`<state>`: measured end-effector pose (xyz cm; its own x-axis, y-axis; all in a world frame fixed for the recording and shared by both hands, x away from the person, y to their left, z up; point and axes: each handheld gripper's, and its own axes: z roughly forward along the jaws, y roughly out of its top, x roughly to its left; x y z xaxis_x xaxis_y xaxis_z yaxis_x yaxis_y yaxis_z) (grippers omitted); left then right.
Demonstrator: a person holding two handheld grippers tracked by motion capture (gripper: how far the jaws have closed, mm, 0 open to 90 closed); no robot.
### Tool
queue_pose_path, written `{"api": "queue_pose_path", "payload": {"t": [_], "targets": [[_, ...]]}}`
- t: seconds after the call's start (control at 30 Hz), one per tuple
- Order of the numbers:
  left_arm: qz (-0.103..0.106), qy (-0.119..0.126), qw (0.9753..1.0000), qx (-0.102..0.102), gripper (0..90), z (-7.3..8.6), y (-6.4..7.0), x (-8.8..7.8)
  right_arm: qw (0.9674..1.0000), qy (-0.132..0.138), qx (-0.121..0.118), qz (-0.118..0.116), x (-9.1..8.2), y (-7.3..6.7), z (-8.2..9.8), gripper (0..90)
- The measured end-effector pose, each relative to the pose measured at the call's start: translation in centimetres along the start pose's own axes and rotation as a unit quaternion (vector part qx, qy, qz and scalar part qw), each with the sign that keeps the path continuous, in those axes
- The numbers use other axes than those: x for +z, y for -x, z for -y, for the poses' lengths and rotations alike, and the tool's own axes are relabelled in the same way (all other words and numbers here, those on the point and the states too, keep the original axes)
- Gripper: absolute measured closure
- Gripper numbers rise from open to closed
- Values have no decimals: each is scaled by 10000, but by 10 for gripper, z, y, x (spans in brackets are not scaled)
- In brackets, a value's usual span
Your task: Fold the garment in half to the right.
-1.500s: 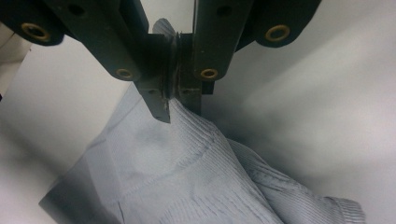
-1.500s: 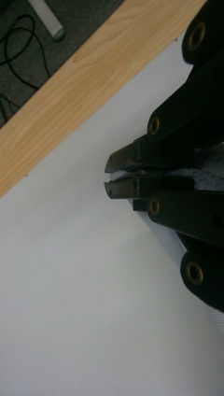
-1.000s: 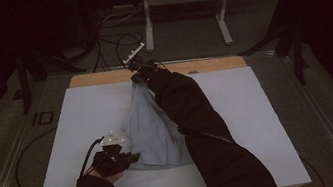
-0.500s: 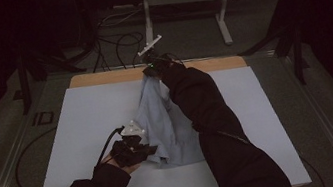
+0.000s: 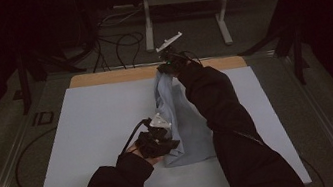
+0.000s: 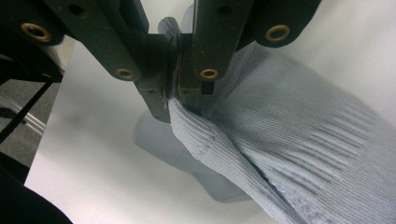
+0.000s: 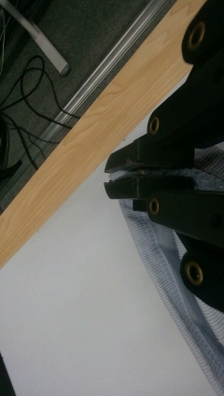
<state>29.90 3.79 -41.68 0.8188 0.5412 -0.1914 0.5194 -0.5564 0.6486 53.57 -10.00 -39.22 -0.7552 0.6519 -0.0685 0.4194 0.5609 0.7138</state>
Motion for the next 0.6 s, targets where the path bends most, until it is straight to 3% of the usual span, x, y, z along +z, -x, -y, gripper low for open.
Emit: {"api": "queue_pose_path", "payload": {"t": [0.27, 0.6], "targets": [[137, -22, 9999, 35, 867, -9, 8, 18, 9996, 180, 229, -56, -7, 10, 18, 872], [289, -17, 9996, 78, 866, -20, 19, 40, 9986, 365, 335, -156, -8, 22, 43, 872]]}}
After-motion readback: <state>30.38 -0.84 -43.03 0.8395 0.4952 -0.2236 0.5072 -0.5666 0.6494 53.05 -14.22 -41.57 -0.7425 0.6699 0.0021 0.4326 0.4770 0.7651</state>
